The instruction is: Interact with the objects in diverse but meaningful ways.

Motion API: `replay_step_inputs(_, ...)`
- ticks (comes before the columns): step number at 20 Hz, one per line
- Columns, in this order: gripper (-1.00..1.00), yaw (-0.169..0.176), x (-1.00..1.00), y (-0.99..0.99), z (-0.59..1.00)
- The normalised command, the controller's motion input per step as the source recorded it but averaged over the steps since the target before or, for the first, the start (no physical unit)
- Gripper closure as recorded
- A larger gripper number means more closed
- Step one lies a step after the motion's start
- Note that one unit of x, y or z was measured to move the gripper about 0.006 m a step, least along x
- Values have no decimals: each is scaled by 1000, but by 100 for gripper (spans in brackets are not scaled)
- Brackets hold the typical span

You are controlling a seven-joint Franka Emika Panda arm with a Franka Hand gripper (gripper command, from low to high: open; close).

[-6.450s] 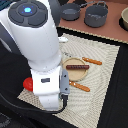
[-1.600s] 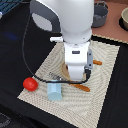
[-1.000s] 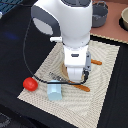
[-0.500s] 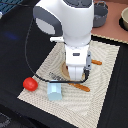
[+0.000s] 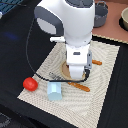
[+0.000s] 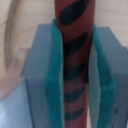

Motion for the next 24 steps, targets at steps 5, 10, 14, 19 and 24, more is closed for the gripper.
replay_step_inputs(5,100,0,-14,418,855)
replay_step_inputs(10,100,8,-58,571,1000)
replay_step_inputs(14,100,3,-26,629,1000)
replay_step_inputs(19,100,17,-16,722,868)
replay_step_inputs(24,100,21,-149,805,542)
